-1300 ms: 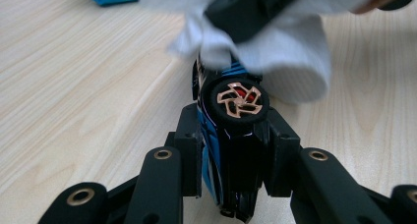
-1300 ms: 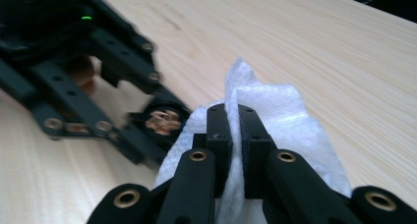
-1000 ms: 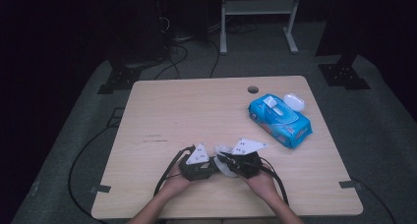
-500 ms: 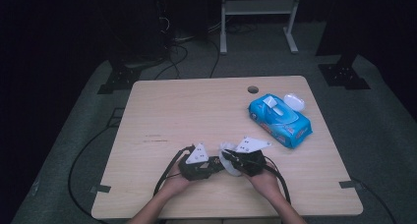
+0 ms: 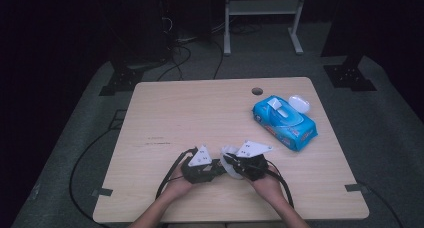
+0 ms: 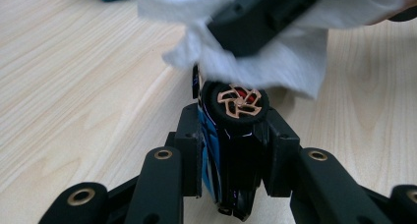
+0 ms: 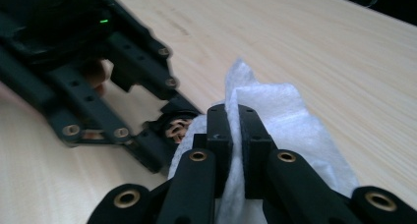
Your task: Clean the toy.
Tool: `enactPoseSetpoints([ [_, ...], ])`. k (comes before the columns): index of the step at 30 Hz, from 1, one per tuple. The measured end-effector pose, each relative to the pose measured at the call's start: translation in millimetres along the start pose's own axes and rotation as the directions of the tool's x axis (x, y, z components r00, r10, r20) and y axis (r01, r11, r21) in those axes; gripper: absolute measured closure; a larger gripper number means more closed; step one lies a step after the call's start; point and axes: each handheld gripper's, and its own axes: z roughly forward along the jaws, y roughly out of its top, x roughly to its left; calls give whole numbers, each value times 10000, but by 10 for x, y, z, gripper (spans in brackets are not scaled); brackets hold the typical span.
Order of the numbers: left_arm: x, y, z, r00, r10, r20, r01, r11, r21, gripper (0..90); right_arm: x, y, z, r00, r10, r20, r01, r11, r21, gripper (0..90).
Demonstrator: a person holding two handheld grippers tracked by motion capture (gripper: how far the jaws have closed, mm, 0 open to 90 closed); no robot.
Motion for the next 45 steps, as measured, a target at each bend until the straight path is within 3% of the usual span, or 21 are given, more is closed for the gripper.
enactPoseSetpoints([
  [3,9,-6,-10,10000,30,-11,-30,10000,3,667,-80,-19,-39,9992,-126,379,119,9998,189,849],
  [5,7,-6,-11,10000,9,-10,-9,10000,-1,668,-132,-40,-72,9987,57,504,-64,9999,148,849],
  [7,11,-8,-18,10000,51,2,-51,10000,24,668,-282,-104,-201,9931,127,1169,-152,9997,203,849],
  [8,13,-10,-21,10000,34,8,-34,10000,12,668,-311,-118,-228,9915,231,1281,-264,9994,239,849],
  [13,14,-11,-23,10000,59,-4,-59,10000,27,668,-374,-175,-296,9878,431,1498,-466,9987,202,848],
  [15,17,-10,-26,10000,51,-13,-51,10000,46,668,-332,-160,-266,9900,536,1304,-557,9984,125,848],
  [18,31,-19,-41,10000,55,-23,-55,10000,75,668,-273,-142,-229,9916,237,1272,-250,9996,87,848],
  [21,35,-25,-53,10000,44,-60,-44,10000,65,669,-349,-148,-239,9913,305,1283,-328,9993,156,849],
  [24,40,-23,-54,9999,94,-47,-94,9999,110,668,-451,-179,-295,9836,553,1718,-597,9980,210,848],
  [27,36,-23,-48,10000,53,-53,-52,10000,68,667,-482,-193,-320,9836,995,1504,-992,9950,-98,848],
  [31,24,-20,-43,9999,101,-66,-100,9999,65,667,-435,-123,-229,9901,925,1051,-901,9956,-276,848],
  [34,26,-23,-43,9999,100,-79,-99,9999,36,667,-442,-125,-168,9910,731,1126,-719,9973,-145,849],
  [35,31,-26,-45,9999,70,-77,-70,10000,40,667,-511,-144,-191,9859,734,1502,-716,9973,-169,848],
  [36,31,-27,-46,10000,45,-74,-44,10000,28,667,-542,-158,-217,9824,771,1699,-761,9970,-119,848],
  [39,41,-27,-50,9999,92,-74,-92,9999,65,667,-594,-220,-287,9790,1231,1623,-1226,9924,-133,848],
  [42,44,-26,-51,9999,94,-87,-93,9999,71,667,-517,-203,-332,9850,1322,1109,-1281,9908,-432,848],
  [45,54,-32,-62,9998,108,-150,-107,9999,84,667,-420,-155,-318,9928,919,768,-886,9950,-462,848],
])
